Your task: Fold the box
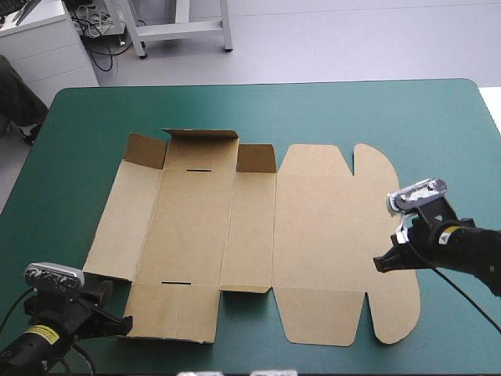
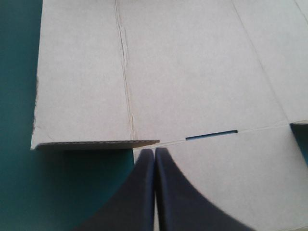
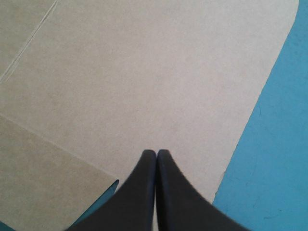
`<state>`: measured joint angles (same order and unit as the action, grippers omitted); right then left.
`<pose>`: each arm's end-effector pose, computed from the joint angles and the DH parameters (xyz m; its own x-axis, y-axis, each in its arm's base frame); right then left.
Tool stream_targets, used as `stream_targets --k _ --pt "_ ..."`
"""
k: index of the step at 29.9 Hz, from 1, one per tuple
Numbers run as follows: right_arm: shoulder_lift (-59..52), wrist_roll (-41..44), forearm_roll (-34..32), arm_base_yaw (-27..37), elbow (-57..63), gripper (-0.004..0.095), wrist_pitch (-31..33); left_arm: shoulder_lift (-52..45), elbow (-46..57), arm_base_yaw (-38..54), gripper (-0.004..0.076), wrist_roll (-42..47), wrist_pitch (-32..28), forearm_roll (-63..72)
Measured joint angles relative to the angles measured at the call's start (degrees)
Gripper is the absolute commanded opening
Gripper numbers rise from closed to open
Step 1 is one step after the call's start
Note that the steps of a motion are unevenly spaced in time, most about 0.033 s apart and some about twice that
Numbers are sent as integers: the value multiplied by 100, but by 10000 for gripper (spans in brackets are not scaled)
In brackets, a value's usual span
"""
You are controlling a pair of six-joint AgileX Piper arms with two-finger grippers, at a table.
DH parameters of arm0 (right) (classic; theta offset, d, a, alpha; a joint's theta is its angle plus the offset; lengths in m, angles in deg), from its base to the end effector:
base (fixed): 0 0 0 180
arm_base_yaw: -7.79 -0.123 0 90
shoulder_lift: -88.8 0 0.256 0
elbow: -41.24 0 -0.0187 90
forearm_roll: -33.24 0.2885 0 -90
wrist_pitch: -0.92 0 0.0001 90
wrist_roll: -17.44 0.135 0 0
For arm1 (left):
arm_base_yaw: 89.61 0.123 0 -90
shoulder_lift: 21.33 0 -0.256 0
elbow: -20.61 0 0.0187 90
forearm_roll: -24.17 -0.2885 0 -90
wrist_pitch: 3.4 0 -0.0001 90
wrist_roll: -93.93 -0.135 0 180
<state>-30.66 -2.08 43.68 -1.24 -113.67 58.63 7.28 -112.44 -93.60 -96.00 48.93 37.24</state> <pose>0.2345 0.0582 0.2801 -0.7055 -0.3525 -0.6148 -0.4284 0.9032 -0.0263 0.1537 -0.0350 0.2553 -0.5954 0.0735 -0.8000 0.2302 0.9697 -0.0823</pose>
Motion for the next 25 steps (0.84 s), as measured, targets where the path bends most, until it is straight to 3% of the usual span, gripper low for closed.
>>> stream_targets --k 8,16,19,25 --pt "-949 20 160 0 707 -23 24 115 -718 0 -32 0 345 140" --pt "-1116 20 175 0 925 -23 173 1285 -2033 0 -20 0 1104 40" --pt "-1116 20 175 0 925 -23 186 2091 -2540 0 67 0 1303 -197" --pt "-1116 20 175 0 932 -23 194 3773 -3507 0 419 0 1592 -284"
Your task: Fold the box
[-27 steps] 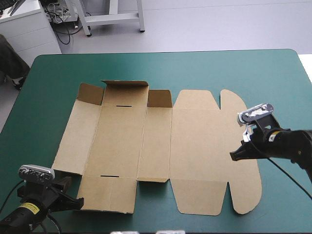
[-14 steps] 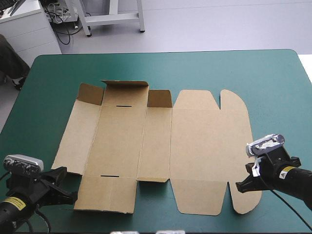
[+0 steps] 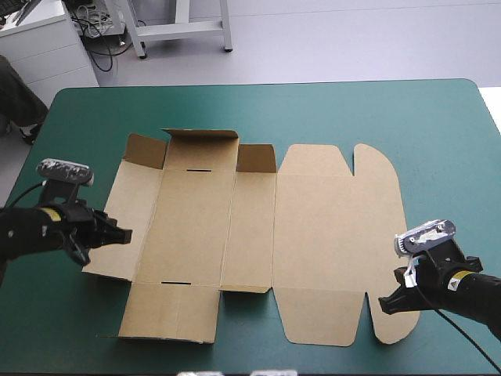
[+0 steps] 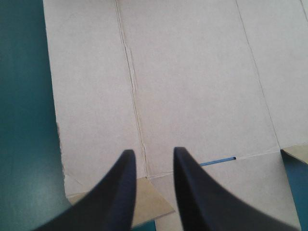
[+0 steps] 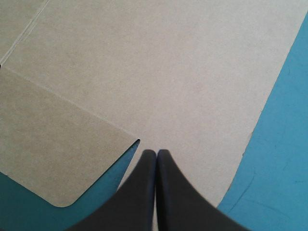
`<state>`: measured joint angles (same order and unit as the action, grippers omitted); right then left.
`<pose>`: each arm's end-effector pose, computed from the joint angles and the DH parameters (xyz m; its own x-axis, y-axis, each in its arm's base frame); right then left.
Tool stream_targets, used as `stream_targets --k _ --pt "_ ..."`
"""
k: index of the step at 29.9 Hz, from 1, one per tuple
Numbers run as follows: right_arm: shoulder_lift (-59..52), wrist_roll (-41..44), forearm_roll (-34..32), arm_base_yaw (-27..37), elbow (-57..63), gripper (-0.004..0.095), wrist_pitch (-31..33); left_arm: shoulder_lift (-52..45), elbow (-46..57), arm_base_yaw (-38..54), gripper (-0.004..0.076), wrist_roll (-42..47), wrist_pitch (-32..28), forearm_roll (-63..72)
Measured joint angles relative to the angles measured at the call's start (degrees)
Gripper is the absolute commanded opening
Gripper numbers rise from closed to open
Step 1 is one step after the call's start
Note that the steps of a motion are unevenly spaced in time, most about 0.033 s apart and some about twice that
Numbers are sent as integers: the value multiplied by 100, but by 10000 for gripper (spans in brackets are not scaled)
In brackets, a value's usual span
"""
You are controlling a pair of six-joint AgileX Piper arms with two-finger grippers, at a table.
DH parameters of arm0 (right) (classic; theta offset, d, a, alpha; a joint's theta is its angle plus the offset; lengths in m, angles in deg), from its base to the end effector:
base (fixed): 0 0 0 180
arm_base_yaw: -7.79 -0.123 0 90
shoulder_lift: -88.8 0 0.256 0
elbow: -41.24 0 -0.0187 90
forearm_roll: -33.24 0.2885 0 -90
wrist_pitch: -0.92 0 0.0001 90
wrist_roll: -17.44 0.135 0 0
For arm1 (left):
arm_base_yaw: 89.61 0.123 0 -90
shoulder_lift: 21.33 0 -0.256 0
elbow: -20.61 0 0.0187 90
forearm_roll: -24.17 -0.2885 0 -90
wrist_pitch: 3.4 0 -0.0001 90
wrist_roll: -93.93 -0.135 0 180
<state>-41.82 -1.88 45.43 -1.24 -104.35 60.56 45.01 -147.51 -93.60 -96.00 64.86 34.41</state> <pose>0.1919 0.0554 0.2612 -0.7072 -0.3379 -0.6210 -0.4344 0.9007 0.0047 0.2478 -0.0396 0.3240 -0.8069 0.1614 -0.5683 0.2475 0.9658 -0.0772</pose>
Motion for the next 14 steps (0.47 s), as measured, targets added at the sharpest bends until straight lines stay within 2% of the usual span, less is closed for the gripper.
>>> stream_targets --k 2,4,9,14 --pt "0 0 0 0 0 -23 0 451 -181 0 501 -12 11 2" --pt "0 0 0 0 0 -23 0 876 -312 0 526 -12 -5 2" --pt "0 -12 0 0 0 -23 -5 1689 -542 25 526 -82 118 -51" --pt "0 -17 0 0 0 -23 -5 2092 -549 193 530 -168 139 -4"
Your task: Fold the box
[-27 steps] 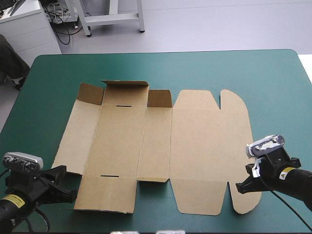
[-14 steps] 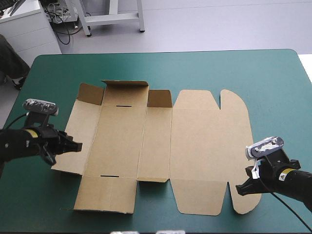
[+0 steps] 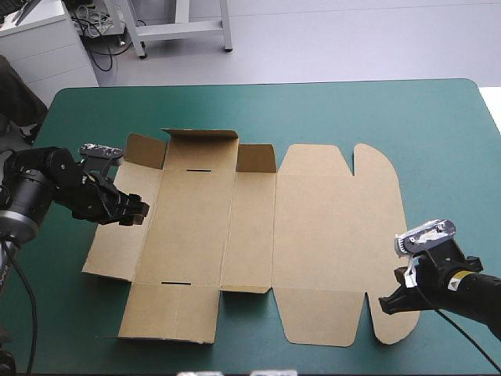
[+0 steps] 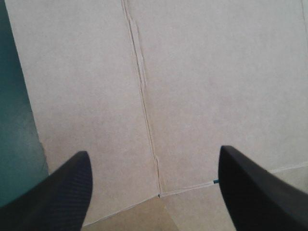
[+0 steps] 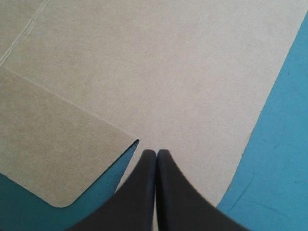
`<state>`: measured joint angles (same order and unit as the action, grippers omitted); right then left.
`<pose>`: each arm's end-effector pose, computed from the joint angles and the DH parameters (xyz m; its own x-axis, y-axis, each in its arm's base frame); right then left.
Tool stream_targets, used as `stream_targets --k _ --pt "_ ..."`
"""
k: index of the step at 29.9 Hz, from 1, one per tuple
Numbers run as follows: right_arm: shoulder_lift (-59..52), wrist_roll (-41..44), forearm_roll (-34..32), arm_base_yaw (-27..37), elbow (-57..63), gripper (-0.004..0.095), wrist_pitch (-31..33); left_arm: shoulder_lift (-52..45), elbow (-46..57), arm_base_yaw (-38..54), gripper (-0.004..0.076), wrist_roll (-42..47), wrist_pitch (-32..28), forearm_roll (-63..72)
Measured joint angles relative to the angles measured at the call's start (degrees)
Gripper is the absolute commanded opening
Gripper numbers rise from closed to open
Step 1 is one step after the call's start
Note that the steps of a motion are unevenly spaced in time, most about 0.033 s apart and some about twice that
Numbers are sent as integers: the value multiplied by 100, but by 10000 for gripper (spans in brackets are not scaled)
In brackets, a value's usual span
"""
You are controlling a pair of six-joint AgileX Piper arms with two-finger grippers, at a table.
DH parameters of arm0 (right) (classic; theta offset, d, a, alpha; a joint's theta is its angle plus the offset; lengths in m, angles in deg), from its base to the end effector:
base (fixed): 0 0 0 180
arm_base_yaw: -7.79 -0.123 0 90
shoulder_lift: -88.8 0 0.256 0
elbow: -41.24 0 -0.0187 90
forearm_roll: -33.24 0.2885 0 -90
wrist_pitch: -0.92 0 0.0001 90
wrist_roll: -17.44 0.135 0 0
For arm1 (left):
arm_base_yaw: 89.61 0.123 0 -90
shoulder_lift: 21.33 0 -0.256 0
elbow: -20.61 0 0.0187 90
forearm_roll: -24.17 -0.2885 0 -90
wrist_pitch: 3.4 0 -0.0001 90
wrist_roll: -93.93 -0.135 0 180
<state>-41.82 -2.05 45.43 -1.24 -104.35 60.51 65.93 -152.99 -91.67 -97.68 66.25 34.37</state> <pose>0.1920 0.0554 0.2613 -0.7055 -0.3403 -0.6217 -0.4364 0.8998 0.0027 0.3147 -0.0338 0.2516 -0.9346 0.1715 -0.3115 0.2166 0.9693 -0.1164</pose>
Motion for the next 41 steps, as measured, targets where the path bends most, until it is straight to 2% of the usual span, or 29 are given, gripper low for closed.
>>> stream_targets --k 3,10,17,28,41 --pt "0 0 0 0 0 -23 0 103 -4 454 540 -80 11 231" --pt "-6 -33 0 0 0 -23 -17 249 -11 2073 552 -1088 68 1473" --pt "-6 -52 5 0 0 -23 -62 686 -27 2770 552 -1433 68 1718" --pt "-6 -70 5 0 0 -23 -56 1946 11 2891 552 -1884 -40 1711" --pt "-10 -72 5 0 0 -23 -24 2096 626 2880 551 -2701 -44 2355"
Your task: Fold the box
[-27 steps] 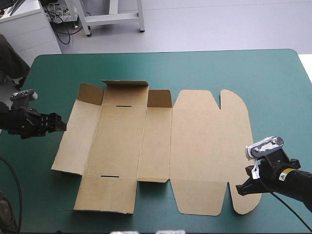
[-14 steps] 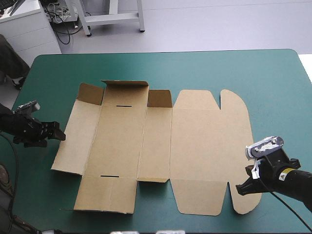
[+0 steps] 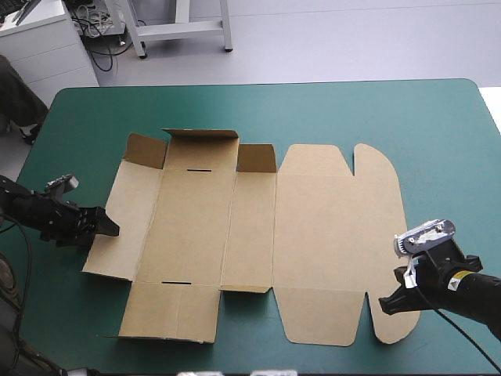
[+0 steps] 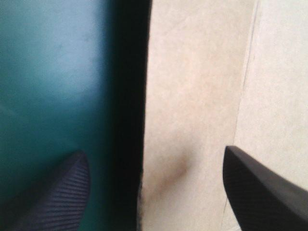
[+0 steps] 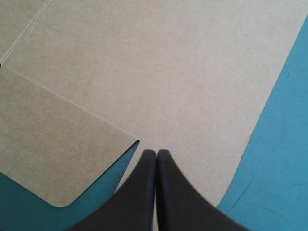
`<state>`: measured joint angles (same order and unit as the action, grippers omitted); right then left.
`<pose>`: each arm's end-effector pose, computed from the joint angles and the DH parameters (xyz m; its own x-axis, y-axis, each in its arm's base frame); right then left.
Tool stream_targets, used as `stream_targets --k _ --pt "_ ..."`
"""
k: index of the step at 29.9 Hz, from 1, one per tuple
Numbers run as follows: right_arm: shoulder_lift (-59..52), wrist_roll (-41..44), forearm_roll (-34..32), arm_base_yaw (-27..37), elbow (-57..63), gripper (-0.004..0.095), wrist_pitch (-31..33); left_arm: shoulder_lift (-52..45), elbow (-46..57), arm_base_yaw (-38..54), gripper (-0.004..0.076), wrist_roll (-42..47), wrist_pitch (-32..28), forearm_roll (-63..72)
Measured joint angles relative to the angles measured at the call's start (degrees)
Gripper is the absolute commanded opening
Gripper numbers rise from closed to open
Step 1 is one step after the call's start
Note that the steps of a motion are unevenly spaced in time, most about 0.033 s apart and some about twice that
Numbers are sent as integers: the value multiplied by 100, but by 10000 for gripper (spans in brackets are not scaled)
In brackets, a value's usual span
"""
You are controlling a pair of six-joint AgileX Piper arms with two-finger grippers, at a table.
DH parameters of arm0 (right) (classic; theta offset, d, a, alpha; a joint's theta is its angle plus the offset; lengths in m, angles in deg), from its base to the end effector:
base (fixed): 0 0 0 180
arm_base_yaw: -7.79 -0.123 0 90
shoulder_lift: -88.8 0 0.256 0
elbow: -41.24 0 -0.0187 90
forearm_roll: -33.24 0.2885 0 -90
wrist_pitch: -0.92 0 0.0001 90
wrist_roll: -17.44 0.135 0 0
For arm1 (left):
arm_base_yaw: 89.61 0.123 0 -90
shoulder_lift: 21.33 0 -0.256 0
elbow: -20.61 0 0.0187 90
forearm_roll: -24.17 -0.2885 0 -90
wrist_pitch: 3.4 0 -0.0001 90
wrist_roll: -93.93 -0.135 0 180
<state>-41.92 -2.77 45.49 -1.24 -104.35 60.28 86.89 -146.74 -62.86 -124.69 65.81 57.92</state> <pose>0.1921 0.0555 0.2620 -0.6968 -0.3498 -0.6261 -0.4445 0.8958 -0.0058 0.3213 0.0834 0.1196 -0.9886 -0.0897 -0.1208 -0.0150 0.8577 -0.5139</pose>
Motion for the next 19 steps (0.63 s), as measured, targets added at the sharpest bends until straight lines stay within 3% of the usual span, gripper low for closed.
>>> stream_targets --k 13,16,19 --pt "0 -12 0 0 0 -23 6 -20 162 -782 540 -174 -10 256" --pt "0 -13 0 0 0 -23 6 -22 162 -801 486 -169 -22 250" --pt "0 -13 0 0 0 -23 6 -22 162 -801 379 -121 -61 234"
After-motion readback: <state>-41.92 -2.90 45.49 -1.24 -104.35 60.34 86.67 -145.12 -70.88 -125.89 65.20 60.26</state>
